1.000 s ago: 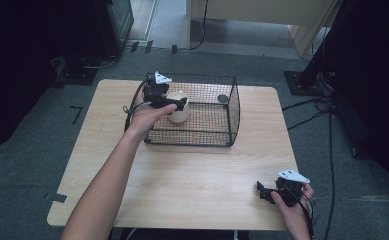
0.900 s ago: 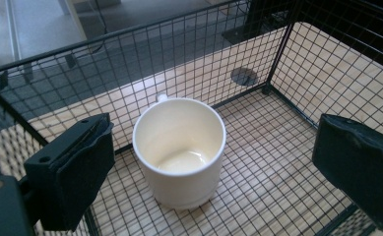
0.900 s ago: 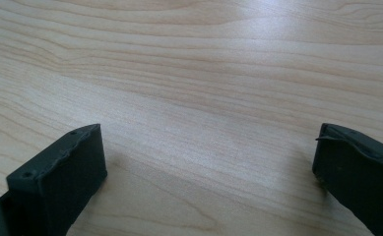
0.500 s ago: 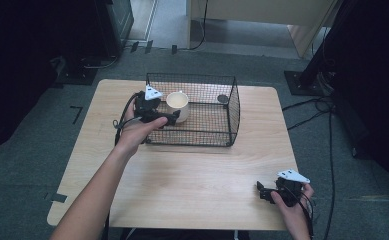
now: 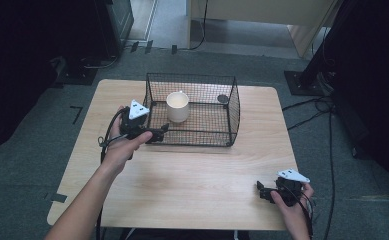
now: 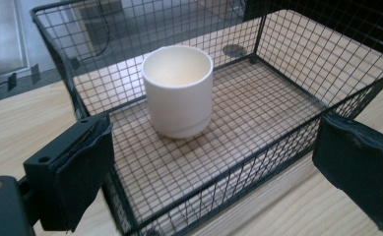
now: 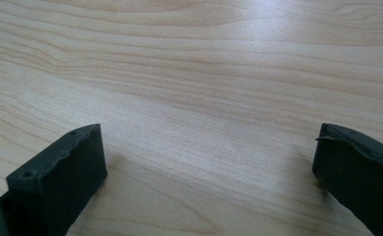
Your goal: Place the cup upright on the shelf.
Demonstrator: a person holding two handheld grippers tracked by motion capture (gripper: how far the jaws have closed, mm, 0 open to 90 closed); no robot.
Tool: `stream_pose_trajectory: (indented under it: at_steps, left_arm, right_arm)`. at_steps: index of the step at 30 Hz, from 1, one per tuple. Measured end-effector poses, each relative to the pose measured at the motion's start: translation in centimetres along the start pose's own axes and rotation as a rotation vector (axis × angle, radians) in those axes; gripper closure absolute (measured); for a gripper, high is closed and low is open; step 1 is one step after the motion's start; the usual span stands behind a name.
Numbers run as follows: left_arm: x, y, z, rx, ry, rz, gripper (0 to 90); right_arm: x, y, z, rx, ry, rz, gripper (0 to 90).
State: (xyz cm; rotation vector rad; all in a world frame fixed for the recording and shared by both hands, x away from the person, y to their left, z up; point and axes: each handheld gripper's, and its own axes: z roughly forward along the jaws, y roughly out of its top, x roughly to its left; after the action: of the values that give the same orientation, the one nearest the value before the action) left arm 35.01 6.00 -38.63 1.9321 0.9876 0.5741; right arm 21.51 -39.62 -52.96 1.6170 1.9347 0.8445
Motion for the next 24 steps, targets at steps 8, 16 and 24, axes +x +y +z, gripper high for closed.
stream_pose_trajectory:
  at_steps: [8, 16, 24]
  left_arm:
    - [-0.1, -3.0, -1.5, -0.004, -0.008, -0.011, 3.2]
    - [-0.2, -5.7, -2.2, 0.019, 0.007, -0.011, 3.2]
    - [0.1, -8.1, -2.6, 0.034, 0.015, -0.031, 3.1]
  right_arm:
    - [0.0, 0.0, 0.0, 0.000, 0.000, 0.000, 0.0]
    - [0.0, 0.0, 0.0, 0.001, 0.000, 0.000, 0.0]
    - [0.0, 0.0, 0.0, 0.000, -0.001, -0.002, 0.0]
